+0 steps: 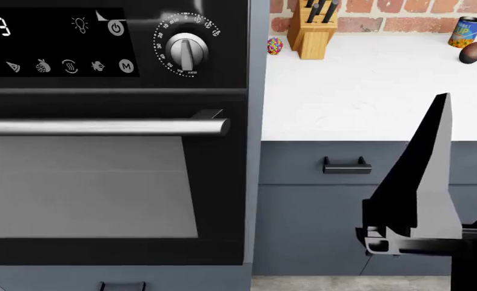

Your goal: Open the microwave door

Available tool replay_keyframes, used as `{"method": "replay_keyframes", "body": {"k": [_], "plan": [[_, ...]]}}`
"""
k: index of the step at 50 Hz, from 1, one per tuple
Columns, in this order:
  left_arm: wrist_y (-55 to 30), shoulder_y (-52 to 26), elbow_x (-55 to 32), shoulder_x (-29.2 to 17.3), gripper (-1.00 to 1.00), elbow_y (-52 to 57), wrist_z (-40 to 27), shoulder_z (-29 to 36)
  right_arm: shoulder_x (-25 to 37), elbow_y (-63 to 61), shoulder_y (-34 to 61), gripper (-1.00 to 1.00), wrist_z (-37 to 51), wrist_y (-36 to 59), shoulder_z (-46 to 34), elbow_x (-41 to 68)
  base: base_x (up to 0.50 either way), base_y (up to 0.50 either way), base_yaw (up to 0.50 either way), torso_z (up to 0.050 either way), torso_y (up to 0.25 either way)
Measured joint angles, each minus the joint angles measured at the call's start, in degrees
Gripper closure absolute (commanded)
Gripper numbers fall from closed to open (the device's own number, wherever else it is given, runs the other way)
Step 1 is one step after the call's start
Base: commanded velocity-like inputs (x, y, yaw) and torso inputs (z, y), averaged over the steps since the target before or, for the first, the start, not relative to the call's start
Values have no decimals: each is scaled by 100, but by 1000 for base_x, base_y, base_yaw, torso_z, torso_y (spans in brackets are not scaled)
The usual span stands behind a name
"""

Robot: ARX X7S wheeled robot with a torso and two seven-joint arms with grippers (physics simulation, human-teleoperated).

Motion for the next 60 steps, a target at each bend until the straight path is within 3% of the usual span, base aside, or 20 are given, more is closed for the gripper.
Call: {"method": "replay_keyframes", "body": {"k": [16, 29, 42, 60], "plan": [[678, 132, 1496, 856, -100, -1547, 855, 513, 35, 60, -56, -100, 20, -97, -26, -45, 0, 0, 0, 0, 0], [1101, -122, 2283, 1199, -100, -2513, 1290, 673, 43, 72, -43, -100, 5, -104, -11, -13, 0, 0, 0, 0, 0], [1342, -437, 2976, 1074, -100, -2996, 1156, 634, 34, 70, -29, -100, -17, -106, 0, 2, 0, 0, 0, 0, 0], [1129, -701, 3640, 497, -100, -3223, 730, 636, -9, 65, -4, -100, -46, -82, -5, 10, 0, 0, 0, 0, 0]]}}
